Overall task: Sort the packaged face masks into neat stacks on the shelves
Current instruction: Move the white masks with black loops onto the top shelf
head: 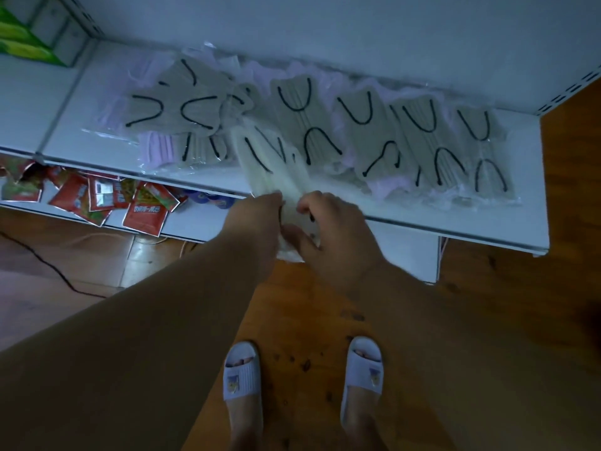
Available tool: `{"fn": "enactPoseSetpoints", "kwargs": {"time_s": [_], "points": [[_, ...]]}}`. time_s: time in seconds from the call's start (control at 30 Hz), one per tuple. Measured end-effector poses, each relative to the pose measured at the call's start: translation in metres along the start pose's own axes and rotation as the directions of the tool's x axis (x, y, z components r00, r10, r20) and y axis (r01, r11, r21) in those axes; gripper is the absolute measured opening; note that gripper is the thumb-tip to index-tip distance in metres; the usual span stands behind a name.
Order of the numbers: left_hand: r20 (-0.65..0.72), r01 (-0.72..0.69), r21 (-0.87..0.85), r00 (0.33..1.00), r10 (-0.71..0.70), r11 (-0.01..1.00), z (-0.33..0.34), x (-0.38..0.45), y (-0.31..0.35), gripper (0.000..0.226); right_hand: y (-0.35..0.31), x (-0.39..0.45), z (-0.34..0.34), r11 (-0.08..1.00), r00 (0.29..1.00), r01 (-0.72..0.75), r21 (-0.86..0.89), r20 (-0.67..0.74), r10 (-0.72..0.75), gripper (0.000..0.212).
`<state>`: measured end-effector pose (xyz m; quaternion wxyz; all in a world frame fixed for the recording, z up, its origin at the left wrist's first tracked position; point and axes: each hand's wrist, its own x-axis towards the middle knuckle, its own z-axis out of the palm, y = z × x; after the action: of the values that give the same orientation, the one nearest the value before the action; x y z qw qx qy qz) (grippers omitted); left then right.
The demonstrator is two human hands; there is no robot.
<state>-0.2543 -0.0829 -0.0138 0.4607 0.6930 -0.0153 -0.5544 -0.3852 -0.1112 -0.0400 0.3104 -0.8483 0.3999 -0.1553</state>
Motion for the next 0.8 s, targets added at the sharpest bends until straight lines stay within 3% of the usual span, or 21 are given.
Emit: {"fn": "enactPoseSetpoints", "kwargs": {"time_s": [0.13, 0.23, 0.3, 0.33, 0.4, 0.43, 0.47, 0.5, 0.57, 0.6, 0.67, 0.73, 0.8], "points": [[0.133, 0.102, -0.104, 0.987, -0.088, 0.989, -0.005, -0.032, 0.0, 0.042, -0.012, -0.026, -0.006, 0.971, 0.989, -0.09, 0.221, -0.099, 0.114, 0.049], [0.1, 0.032, 0.019, 0.994, -0.033, 0.999, -0.017, -0.05, -0.008, 0.013, -0.026, -0.039, -0.014, 0.957, 0.957, -0.212, 0.199, -0.158, 0.245, 0.031], [0.105, 0.038, 0.064, 0.993, -0.045, 0.997, -0.029, -0.066, -0.01, 0.013, -0.04, -0.049, -0.024, 0.88, 0.884, -0.384, 0.279, -0.166, 0.438, 0.018], [0.125, 0.046, 0.091, 0.99, -0.058, 0.995, -0.034, -0.077, -0.01, 0.015, -0.048, -0.055, -0.03, 0.784, 0.817, -0.494, 0.376, -0.107, 0.566, 0.026], [0.194, 0.04, 0.151, 0.978, -0.069, 0.988, -0.048, -0.1, -0.009, 0.017, -0.069, -0.07, -0.045, 0.392, 0.666, -0.584, 0.711, 0.144, 0.732, 0.034], [0.225, 0.009, 0.203, 0.973, -0.056, 0.979, -0.054, -0.111, -0.009, 0.018, -0.079, -0.079, -0.052, 0.189, 0.632, -0.54, 0.82, 0.248, 0.734, 0.031], [0.271, -0.044, 0.254, 0.962, -0.027, 0.966, -0.06, -0.123, -0.009, 0.022, -0.091, -0.09, -0.057, 0.068, 0.63, -0.489, 0.869, 0.299, 0.717, 0.028], [0.306, -0.084, 0.3, 0.952, -0.013, 0.95, -0.064, -0.137, -0.008, 0.032, -0.102, -0.1, -0.062, 0.025, 0.643, -0.464, 0.885, 0.317, 0.697, 0.026], [0.398, -0.13, 0.333, 0.917, -0.014, 0.934, -0.071, -0.163, -0.004, 0.053, -0.127, -0.121, -0.071, 0.033, 0.668, -0.466, 0.884, 0.327, 0.669, 0.027], [0.444, -0.148, 0.319, 0.896, -0.01, 0.936, -0.073, -0.177, -0.002, 0.052, -0.137, -0.13, -0.076, 0.038, 0.672, -0.472, 0.881, 0.332, 0.662, 0.026], [0.459, -0.125, 0.252, 0.889, -0.004, 0.96, -0.076, -0.207, 0.005, 0.039, -0.155, -0.147, -0.091, 0.008, 0.672, -0.452, 0.892, 0.335, 0.661, 0.021], [0.396, 0.0, 0.154, 0.916, -0.062, 0.988, -0.075, -0.238, 0.013, 0.034, -0.168, -0.161, -0.113, -0.025, 0.669, -0.414, 0.91, 0.323, 0.669, 0.02], [0.357, -0.066, 0.121, 0.934, 0.018, 0.99, -0.068, -0.267, 0.012, 0.023, -0.182, -0.172, -0.139, -0.008, 0.71, -0.385, 0.923, 0.302, 0.636, 0.026]]}}
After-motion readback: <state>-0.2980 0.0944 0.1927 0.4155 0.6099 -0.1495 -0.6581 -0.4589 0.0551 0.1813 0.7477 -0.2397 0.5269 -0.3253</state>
